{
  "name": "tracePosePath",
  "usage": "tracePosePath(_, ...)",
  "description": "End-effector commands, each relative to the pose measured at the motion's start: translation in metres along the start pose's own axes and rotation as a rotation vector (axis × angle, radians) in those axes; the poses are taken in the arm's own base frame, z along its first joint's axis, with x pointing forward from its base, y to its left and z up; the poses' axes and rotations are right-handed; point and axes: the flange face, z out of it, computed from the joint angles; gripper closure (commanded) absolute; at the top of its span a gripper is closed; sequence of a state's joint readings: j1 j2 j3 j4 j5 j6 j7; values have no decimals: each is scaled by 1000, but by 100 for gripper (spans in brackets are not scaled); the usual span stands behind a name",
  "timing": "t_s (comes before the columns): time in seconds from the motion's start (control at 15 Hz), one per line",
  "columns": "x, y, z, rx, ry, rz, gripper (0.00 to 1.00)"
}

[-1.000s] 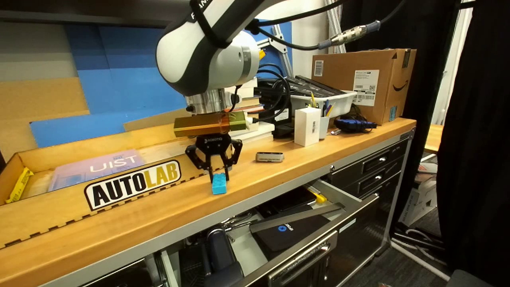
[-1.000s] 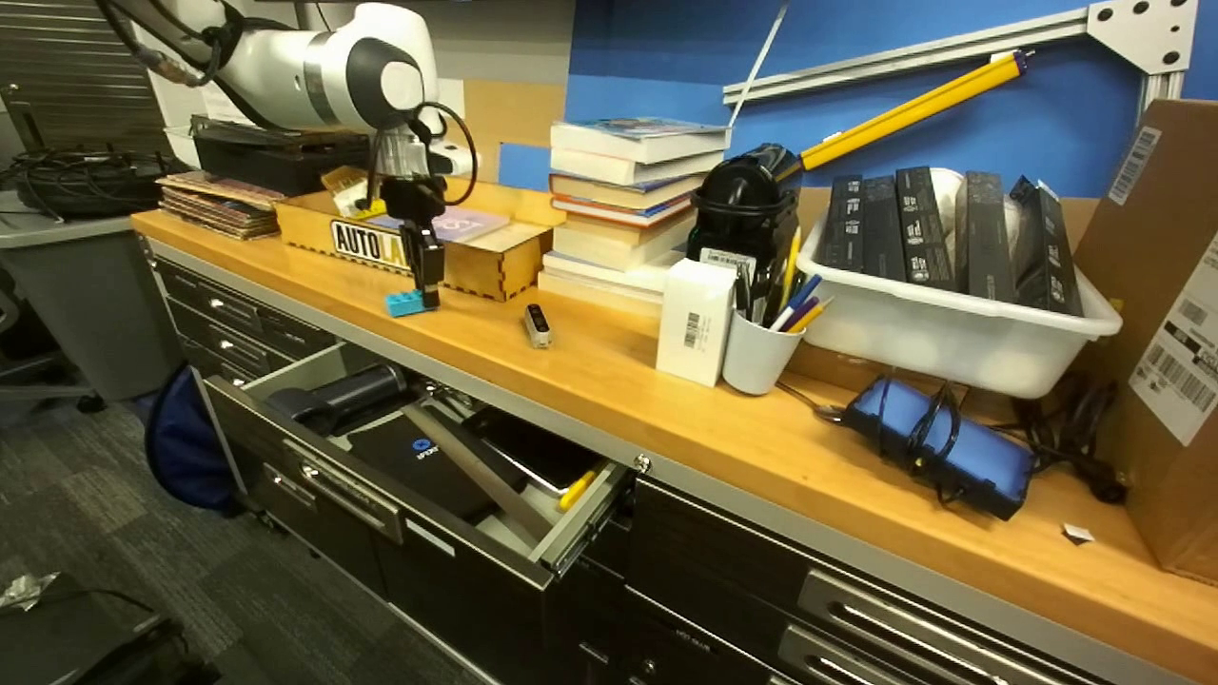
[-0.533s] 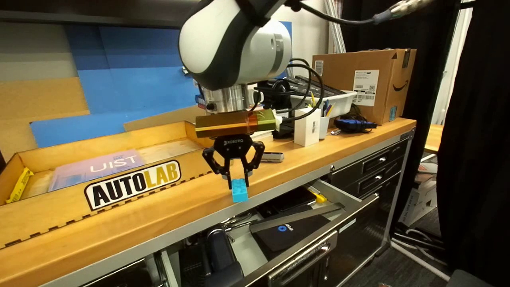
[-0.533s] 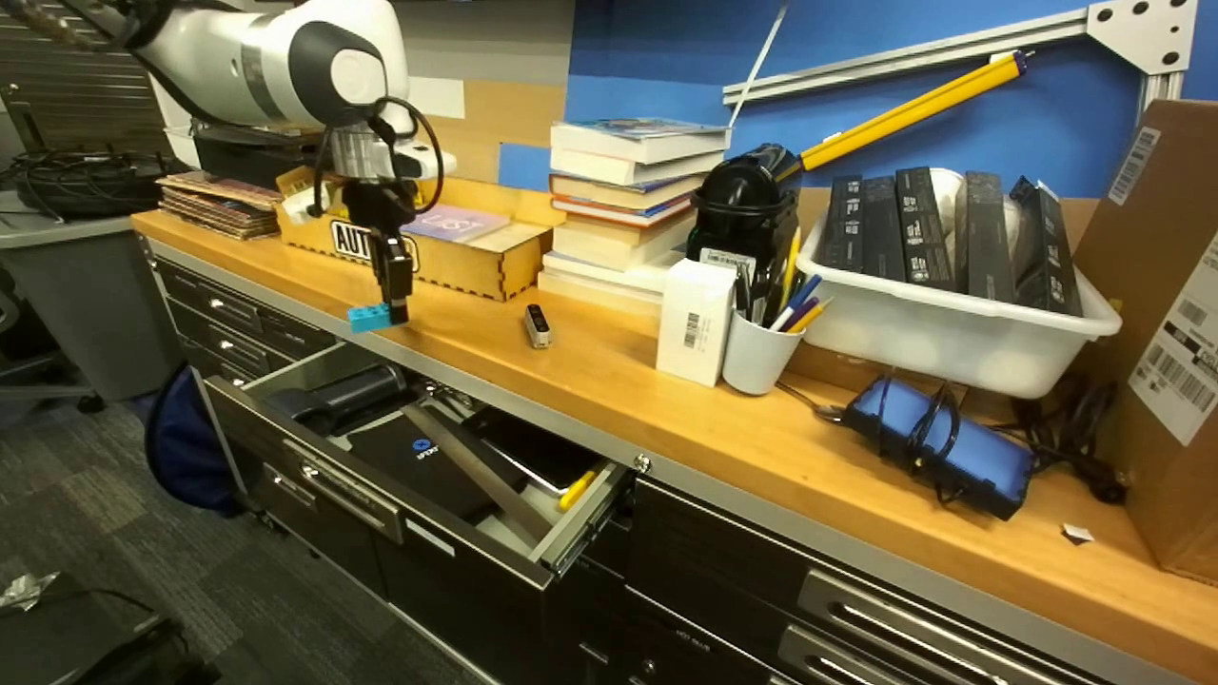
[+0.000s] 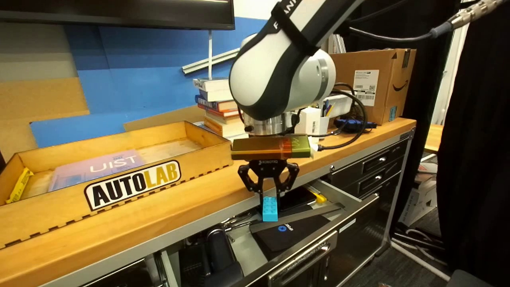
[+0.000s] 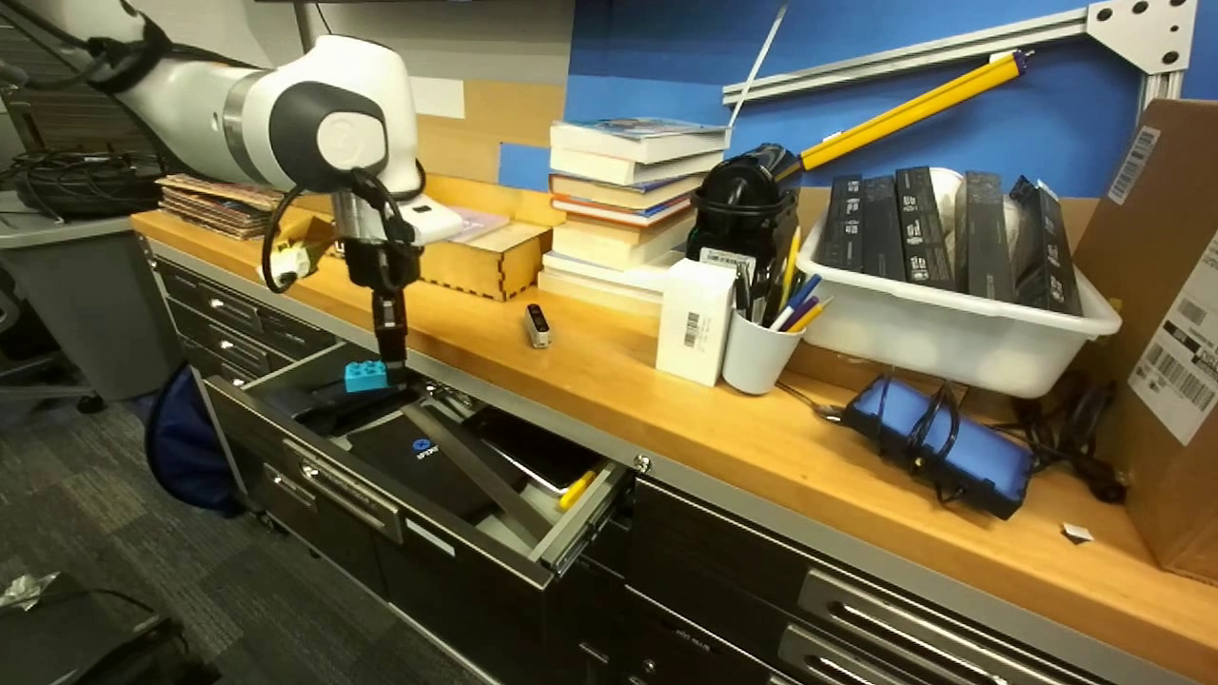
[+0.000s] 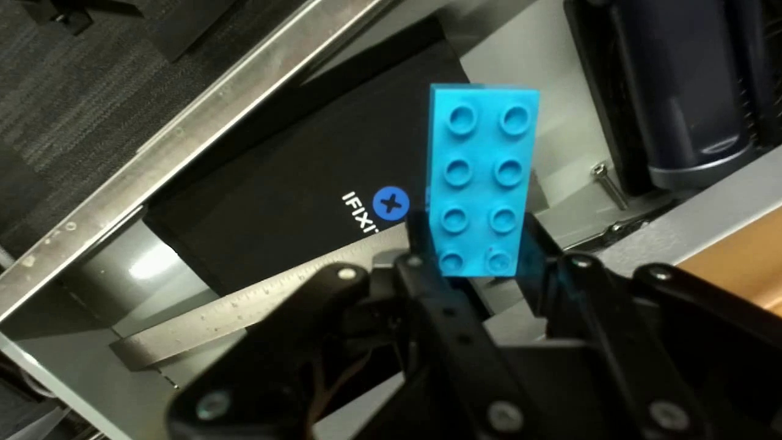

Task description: Put the blue object in the drawer and close the drawer

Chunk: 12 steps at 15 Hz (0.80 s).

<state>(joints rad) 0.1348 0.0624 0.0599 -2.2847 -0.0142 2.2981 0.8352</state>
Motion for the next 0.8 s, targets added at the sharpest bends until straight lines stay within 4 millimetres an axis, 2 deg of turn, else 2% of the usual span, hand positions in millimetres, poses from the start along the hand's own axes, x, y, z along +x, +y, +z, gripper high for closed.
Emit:
tracePosePath(0.0,25,14,15,77,5,110,80)
tracePosePath(0.07,29,16,19,96,1,131,39)
tracePosePath(0.13,30,17,21,112,-3,140,38)
tracePosePath(0.2,29,20,24,118,-14,144,32)
tracePosePath(0.47,-11,42,13,81,-9,138,3)
tracePosePath(0.53,-24,49,10,74,-5,132,0)
tracePosePath(0.73,-57,67,4,57,-15,72,0)
